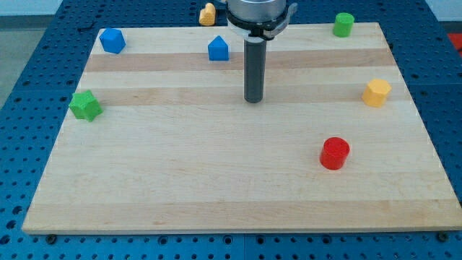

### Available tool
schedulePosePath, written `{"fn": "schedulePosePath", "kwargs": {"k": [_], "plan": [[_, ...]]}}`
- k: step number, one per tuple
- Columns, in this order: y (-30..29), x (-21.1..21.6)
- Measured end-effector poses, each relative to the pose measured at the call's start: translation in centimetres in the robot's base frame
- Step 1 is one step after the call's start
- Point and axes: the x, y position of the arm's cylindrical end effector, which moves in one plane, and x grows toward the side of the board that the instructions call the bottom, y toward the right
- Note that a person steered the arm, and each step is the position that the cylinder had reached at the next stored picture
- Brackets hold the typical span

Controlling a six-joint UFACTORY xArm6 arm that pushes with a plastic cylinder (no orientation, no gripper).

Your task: Push the blue triangle to the center

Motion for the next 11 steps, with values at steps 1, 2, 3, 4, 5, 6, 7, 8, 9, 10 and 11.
{"fn": "schedulePosePath", "kwargs": {"k": [1,2,3,4,5,6,7,8,9,10,11], "plan": [[-0.4,-1.4],[0.2,-5.6],[2.2,-8.3],[2.2,-11.0],[0.6,-15.2],[-3.6,-18.5],[-7.3,-18.5],[-8.5,-16.1],[-7.5,-14.5],[-5.5,-13.2],[-3.4,-11.2]]}}
